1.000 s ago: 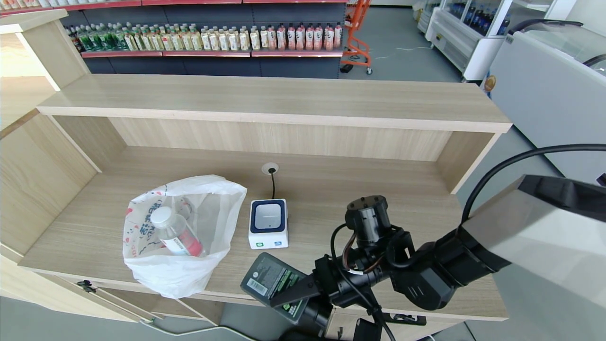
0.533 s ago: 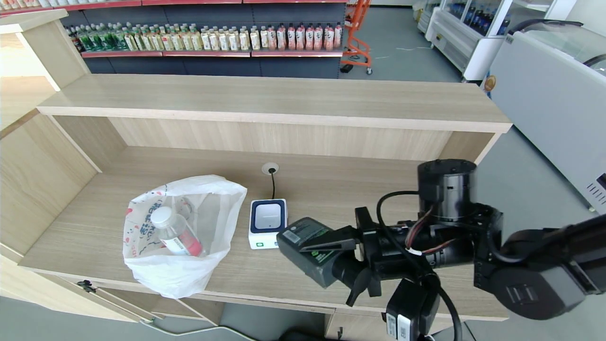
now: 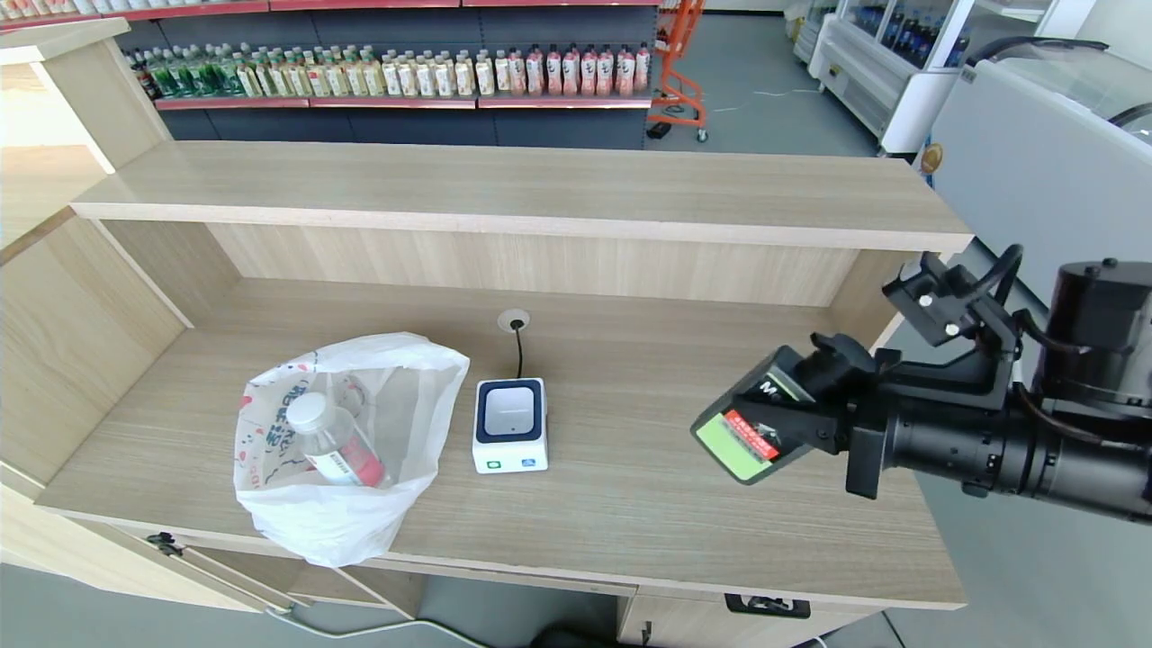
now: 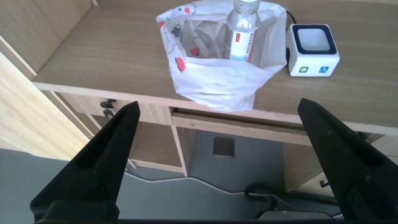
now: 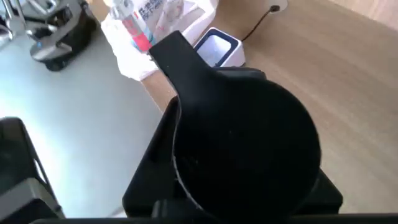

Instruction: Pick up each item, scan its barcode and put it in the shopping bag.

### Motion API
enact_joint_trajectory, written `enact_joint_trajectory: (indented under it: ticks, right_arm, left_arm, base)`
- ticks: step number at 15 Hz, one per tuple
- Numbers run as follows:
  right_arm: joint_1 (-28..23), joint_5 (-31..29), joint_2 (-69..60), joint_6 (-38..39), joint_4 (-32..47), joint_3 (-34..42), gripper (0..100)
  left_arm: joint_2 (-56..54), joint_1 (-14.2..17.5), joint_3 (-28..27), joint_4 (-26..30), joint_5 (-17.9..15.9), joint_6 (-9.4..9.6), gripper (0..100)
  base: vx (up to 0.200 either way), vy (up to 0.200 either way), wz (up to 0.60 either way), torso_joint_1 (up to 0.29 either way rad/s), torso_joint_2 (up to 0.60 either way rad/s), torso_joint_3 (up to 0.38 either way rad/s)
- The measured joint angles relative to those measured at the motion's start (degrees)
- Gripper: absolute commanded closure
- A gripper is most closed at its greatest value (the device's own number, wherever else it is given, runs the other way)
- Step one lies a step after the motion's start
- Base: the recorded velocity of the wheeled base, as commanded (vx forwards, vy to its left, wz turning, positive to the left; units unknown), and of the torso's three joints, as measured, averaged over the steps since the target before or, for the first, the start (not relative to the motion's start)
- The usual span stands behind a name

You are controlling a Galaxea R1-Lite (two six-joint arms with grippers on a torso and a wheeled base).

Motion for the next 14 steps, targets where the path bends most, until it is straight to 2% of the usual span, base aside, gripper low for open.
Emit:
enact_joint_trajectory:
  ticks: [3,5,8,14]
  right_arm:
    - [-3.0,-6.0,-1.4,24.5,-0.2,-0.1,100]
    - [-3.3,-8.6,0.0,33.3,-4.0,-0.2,100]
    - [-3.3,-10.3,3.6,37.5,-7.6,-0.3,100]
    - [-2.1,-10.3,5.7,37.8,-7.8,-0.8,100]
  left_arm:
    - [0.0,0.0,0.0,0.0,0.0,0.0,0]
    - [0.0,0.0,0.0,0.0,0.0,0.0,0]
    - [0.0,0.0,0.0,0.0,0.0,0.0,0]
    - [0.0,0.0,0.0,0.0,0.0,0.15,0]
  base:
    - [0.0,0.0,0.0,0.0,0.0,0.0]
    - [0.0,0.0,0.0,0.0,0.0,0.0]
    - [0.0,0.0,0.0,0.0,0.0,0.0]
    - [0.0,0.0,0.0,0.0,0.0,0.0]
